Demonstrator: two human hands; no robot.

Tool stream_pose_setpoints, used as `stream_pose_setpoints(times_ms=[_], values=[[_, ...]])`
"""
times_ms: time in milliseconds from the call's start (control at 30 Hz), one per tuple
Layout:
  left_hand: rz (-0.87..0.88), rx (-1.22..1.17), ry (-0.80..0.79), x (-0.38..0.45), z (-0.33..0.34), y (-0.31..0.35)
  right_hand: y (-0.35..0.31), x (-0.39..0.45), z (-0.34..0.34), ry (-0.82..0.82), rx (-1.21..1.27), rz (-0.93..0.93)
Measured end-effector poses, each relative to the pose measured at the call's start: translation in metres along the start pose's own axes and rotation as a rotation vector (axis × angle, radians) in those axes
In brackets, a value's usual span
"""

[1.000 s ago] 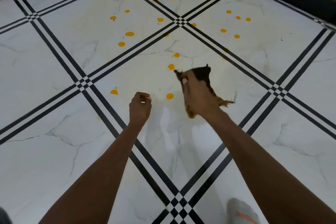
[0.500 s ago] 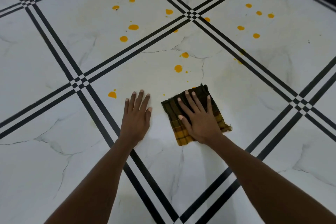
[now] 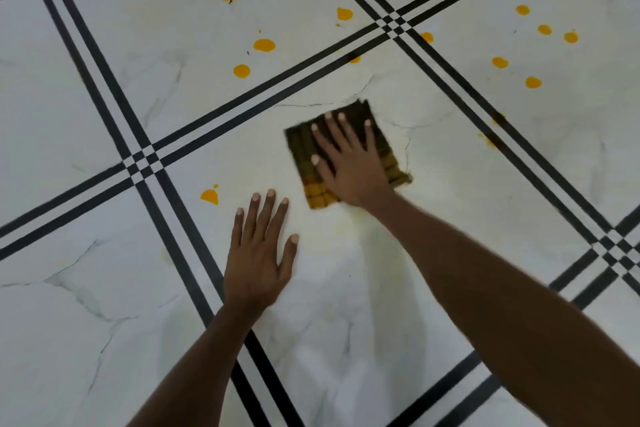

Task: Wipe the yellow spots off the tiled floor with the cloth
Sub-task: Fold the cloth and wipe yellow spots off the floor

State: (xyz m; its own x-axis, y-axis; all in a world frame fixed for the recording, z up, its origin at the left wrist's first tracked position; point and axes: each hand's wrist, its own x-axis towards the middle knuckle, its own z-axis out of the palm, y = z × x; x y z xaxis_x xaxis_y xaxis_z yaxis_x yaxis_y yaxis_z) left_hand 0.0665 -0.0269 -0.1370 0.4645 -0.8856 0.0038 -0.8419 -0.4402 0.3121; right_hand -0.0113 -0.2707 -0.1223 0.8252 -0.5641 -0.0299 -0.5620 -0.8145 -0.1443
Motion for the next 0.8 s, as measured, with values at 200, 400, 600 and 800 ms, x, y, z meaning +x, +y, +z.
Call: stream_pose_setpoints(times_ms=[200,400,600,800], values=[[-0.006,-0.005,-0.029,0.0,-0.009,0.002,0.035,-0.092,-0.011,-0.116,-0.029,-0.217],[0.0,0.003,0.015,0.0,-0.001,-0.001,0.013,0.058,-0.007,0.042,0.0,0.194],[0.019,0.014,-0.007,-0.002,-0.004,-0.003,-0.006,-0.044,-0.003,-0.038,-0.072,-0.321],[0.018,-0.065,0.054,-0.002,0.0,-0.006,0.029,0.032,-0.009,0.061,0.005,0.101]])
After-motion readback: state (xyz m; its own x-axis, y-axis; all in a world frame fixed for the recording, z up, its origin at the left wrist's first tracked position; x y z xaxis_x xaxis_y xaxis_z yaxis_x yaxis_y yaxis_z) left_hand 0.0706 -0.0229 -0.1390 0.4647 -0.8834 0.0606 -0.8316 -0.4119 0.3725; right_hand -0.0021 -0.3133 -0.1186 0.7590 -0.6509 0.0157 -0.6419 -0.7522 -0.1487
